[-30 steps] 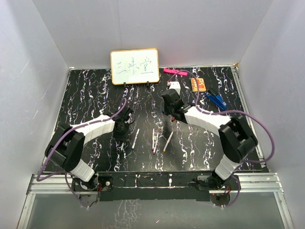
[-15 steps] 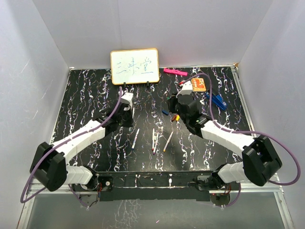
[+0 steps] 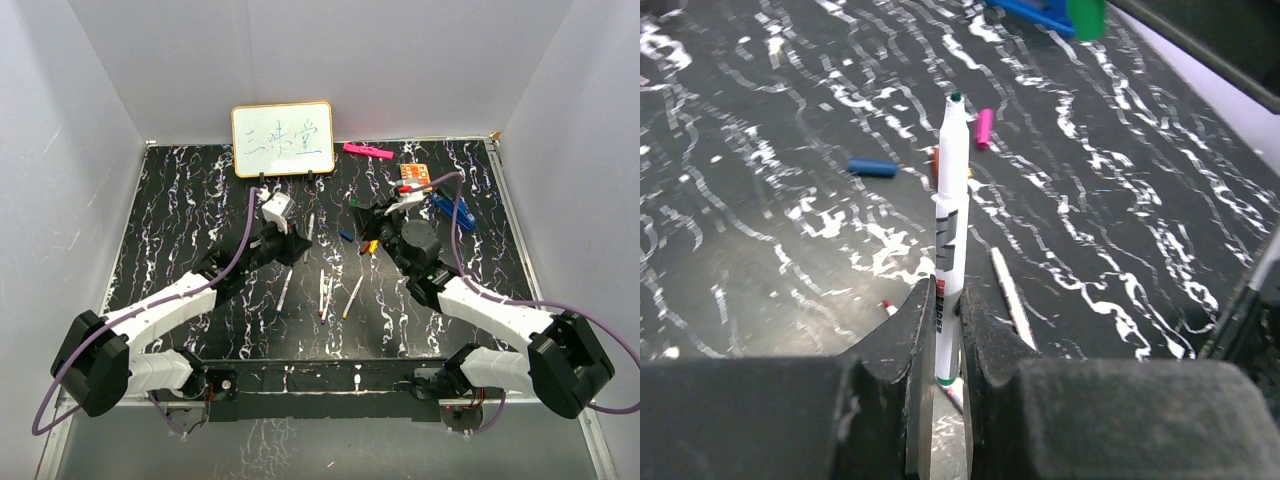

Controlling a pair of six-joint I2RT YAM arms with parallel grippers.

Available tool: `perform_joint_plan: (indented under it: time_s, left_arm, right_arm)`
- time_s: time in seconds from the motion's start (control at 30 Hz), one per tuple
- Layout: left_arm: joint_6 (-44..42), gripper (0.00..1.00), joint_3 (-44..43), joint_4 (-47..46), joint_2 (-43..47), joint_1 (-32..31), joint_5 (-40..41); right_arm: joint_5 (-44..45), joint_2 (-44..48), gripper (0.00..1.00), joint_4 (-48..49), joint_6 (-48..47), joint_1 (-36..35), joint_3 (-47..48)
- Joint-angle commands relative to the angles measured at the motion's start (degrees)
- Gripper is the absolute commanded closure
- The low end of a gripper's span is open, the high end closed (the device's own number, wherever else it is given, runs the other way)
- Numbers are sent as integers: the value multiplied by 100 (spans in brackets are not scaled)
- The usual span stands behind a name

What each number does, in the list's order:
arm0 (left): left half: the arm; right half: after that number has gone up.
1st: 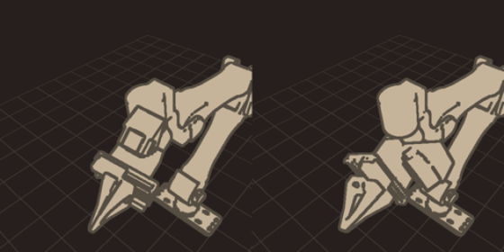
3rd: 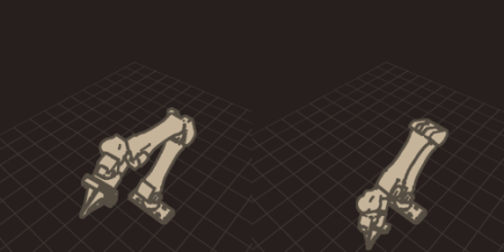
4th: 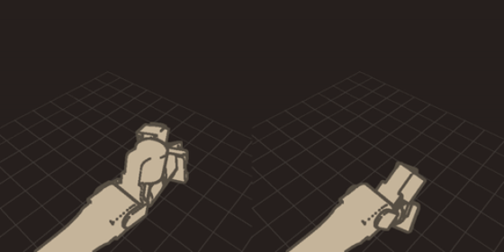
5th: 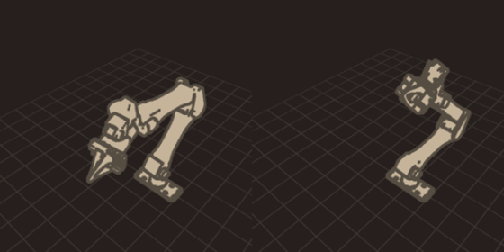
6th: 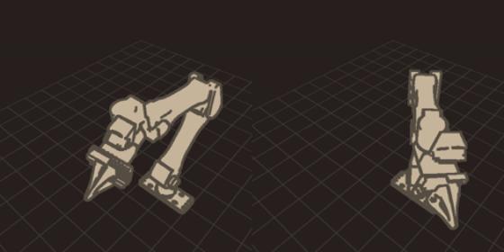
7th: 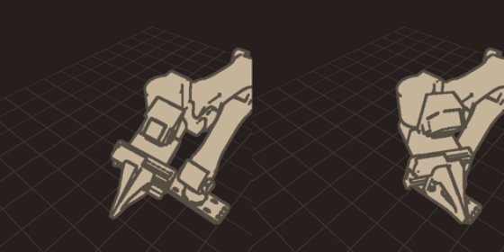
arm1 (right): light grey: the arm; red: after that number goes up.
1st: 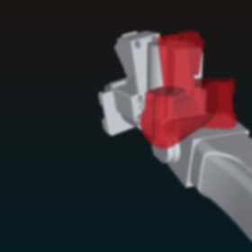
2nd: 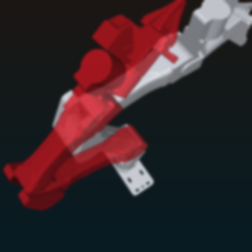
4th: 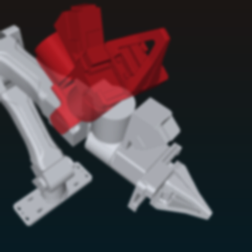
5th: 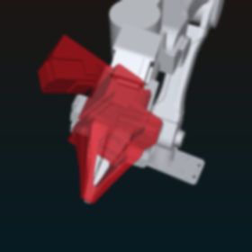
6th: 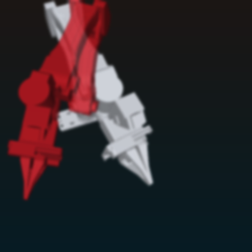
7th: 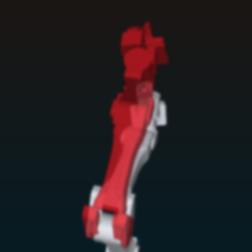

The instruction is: Insert the pens into the pen caps

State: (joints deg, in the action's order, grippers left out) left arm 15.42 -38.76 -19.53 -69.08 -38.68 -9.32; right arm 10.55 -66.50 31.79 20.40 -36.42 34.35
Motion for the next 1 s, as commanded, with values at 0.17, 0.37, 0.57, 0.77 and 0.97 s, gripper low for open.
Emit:
perform_joint_plan:
  time_s: [0.17, 0.37, 0.57, 0.77, 0.97]
  left_arm:
    - [196, 100, 142, -1756, -186, -288, -1146]
    - [409, 100, 50, -1822, -420, -439, -1128]
    - [693, 100, -92, -1862, -490, -515, -1178]
    - [985, 100, -160, -2058, -476, -562, -1386]
    - [1073, 100, -162, -2084, -466, -660, -1441]
  right_arm:
    - [-874, 395, 100, 1922, -84, -22, -385]
    - [-1189, 542, 100, 2227, -39, -17, -520]
    - [-1411, 639, 100, 2546, -122, -17, -718]
    - [-1482, 668, 100, 2721, -146, -14, -814]
    - [-1466, 654, 100, 2804, -166, -17, -814]
